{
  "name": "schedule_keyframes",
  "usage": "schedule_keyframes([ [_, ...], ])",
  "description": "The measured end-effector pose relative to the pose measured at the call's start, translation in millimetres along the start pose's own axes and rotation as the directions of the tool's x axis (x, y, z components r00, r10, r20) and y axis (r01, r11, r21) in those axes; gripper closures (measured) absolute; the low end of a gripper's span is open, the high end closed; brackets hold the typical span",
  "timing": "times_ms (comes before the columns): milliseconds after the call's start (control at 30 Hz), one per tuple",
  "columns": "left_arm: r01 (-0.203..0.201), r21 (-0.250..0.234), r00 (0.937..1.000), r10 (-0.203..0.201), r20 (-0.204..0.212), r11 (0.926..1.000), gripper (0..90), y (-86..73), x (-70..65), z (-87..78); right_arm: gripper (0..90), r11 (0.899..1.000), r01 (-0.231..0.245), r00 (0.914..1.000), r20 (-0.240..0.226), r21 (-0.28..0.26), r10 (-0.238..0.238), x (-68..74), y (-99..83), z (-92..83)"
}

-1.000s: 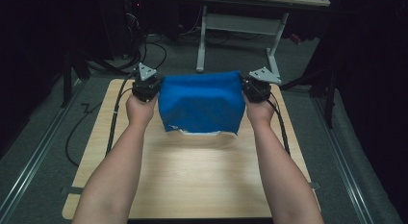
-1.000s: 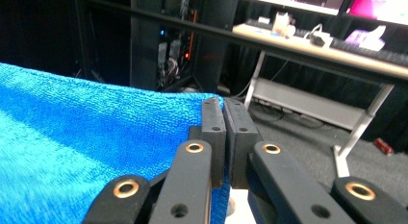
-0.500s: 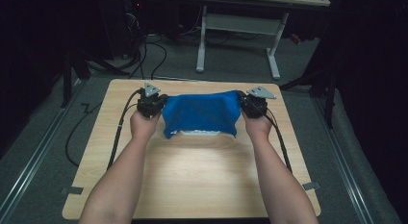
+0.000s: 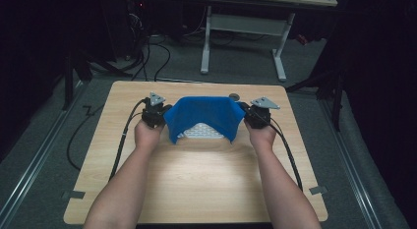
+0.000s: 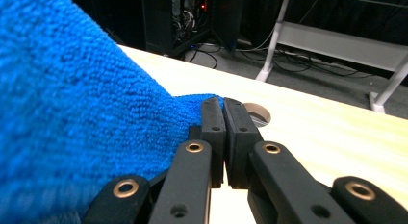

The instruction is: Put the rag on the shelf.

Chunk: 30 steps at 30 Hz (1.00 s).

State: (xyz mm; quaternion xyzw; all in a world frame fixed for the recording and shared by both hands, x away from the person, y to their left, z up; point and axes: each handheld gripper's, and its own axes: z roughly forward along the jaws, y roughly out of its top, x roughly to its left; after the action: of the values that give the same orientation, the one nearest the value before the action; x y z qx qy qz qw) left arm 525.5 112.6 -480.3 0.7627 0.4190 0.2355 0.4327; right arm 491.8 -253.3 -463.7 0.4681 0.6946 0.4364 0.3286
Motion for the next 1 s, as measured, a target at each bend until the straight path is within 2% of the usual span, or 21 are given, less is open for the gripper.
schedule_keyframes([
  [233,0.015,0.027,0.9996,-0.015,0.022,0.9995,88.1,-12.1,-0.8,3.0,88.6,1.000,-0.007,0.9999,-0.009,0.005,0.007,2.3,-8.5,1.9],
  [400,0.012,0.027,0.9995,-0.013,0.030,0.9996,87.9,-19.3,-3.5,3.9,88.5,0.999,-0.014,0.9999,-0.009,0.035,0.015,2.2,-20.0,3.8],
  [833,0.027,0.036,0.9985,-0.029,0.046,0.9990,87.3,-31.3,-5.0,4.0,88.3,0.998,-0.002,1.0000,-0.009,0.060,0.003,5.5,-32.2,6.5],
  [900,0.033,0.033,0.9981,-0.035,0.052,0.9989,86.3,-31.3,-5.9,3.8,87.4,0.998,-0.003,0.9999,-0.012,0.062,0.004,5.6,-33.8,6.1],
  [1000,0.028,0.047,0.9980,-0.030,0.055,0.9985,80.1,-31.6,-7.4,3.6,83.6,0.998,-0.010,0.9998,-0.016,0.065,0.011,5.6,-33.1,4.2],
])
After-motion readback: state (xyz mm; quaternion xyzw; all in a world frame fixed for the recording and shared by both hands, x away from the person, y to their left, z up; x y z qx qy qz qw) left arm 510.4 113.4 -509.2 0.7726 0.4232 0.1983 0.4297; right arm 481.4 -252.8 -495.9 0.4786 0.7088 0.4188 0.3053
